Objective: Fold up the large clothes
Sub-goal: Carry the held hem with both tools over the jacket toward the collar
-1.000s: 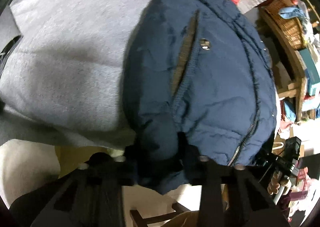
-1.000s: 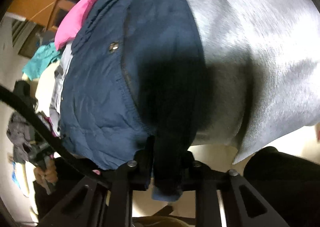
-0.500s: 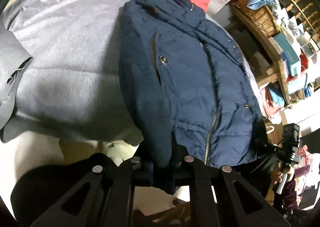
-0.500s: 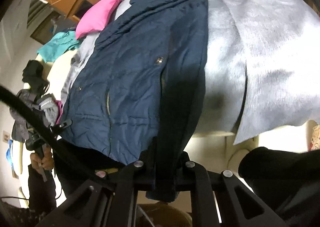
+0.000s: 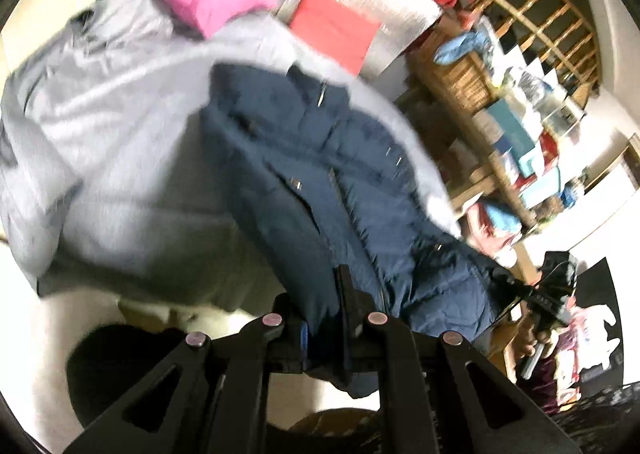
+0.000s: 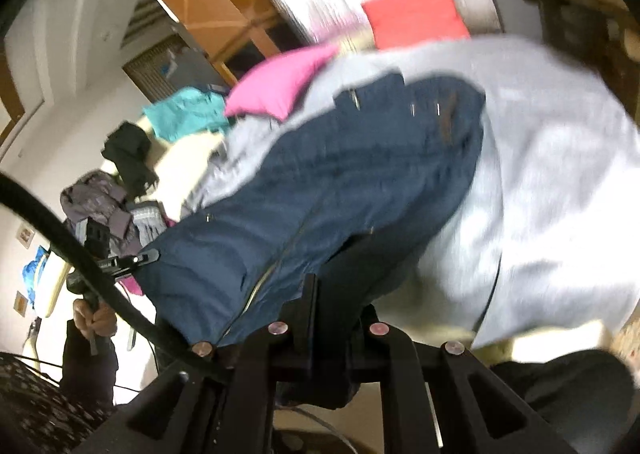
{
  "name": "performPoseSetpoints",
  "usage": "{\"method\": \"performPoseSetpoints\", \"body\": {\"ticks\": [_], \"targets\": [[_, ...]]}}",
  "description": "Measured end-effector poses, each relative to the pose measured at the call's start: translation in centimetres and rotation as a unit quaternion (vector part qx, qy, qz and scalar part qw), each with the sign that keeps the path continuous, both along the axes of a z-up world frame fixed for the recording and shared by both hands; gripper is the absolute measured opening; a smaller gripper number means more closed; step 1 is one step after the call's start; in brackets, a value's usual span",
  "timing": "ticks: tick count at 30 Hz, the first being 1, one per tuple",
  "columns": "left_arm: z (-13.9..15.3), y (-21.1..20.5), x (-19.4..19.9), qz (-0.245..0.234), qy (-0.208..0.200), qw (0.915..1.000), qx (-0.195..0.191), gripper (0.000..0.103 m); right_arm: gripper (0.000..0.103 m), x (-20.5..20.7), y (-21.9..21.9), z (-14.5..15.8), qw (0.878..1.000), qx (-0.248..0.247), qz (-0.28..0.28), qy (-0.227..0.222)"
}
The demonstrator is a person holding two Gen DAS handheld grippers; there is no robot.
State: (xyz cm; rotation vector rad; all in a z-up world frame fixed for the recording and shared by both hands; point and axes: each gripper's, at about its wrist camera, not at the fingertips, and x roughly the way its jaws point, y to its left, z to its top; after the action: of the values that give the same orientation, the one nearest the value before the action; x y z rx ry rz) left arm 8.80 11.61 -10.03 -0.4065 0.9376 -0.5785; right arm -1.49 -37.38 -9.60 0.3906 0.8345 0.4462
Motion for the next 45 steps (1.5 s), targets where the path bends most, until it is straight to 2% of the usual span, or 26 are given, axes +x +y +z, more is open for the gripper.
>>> {"method": "performPoseSetpoints", "body": {"ticks": [6,11,15,18,24,30,37,42,45], "targets": [[4.5,0.9,4.2,0.023,-0.034,0.998,-0.048,0.012,0.01,2.2,-2.5,5.4,0.996,0.021,-0.04,-0.071],[6.9,0.8,8.8,0.038,-0.056,0.9959,-0.06,0.012,0.01,6.7,-4.4,7.3,0.991,0.044,-0.079,-0.103],[6.9,0.2,13.5,0.072,-0.063,0.9935,-0.062,0.012,0.01,12.0,-5.0,7.6,0.986,0.064,-0.108,-0.113],[6.1,-0.6,17.6,0.1,-0.071,0.9907,-0.059,0.012,0.01,16.0,-5.5,6.7,0.982,0.063,-0.135,-0.117],[2.1,-3.0,25.4,0.137,-0.066,0.9866,-0.059,0.012,0.01,24.2,-6.5,2.1,0.975,0.069,-0.186,-0.096],[-2.4,-4.8,31.8,0.174,-0.036,0.9831,-0.043,0.012,0.01,30.9,-6.9,-2.4,0.974,0.061,-0.212,-0.059],[-5.1,-5.6,36.6,0.195,-0.021,0.9796,-0.043,0.012,0.01,36.7,-7.8,-5.2,0.972,0.057,-0.226,-0.033],[-6.3,-6.7,39.3,0.202,-0.009,0.9791,-0.021,0.013,0.01,39.2,-8.3,-6.7,0.969,0.064,-0.24,-0.016],[-7.2,-6.9,40.6,0.206,0.006,0.9782,-0.024,0.014,0.01,40.3,-8.6,-7.8,0.967,0.065,-0.247,0.001]]}}
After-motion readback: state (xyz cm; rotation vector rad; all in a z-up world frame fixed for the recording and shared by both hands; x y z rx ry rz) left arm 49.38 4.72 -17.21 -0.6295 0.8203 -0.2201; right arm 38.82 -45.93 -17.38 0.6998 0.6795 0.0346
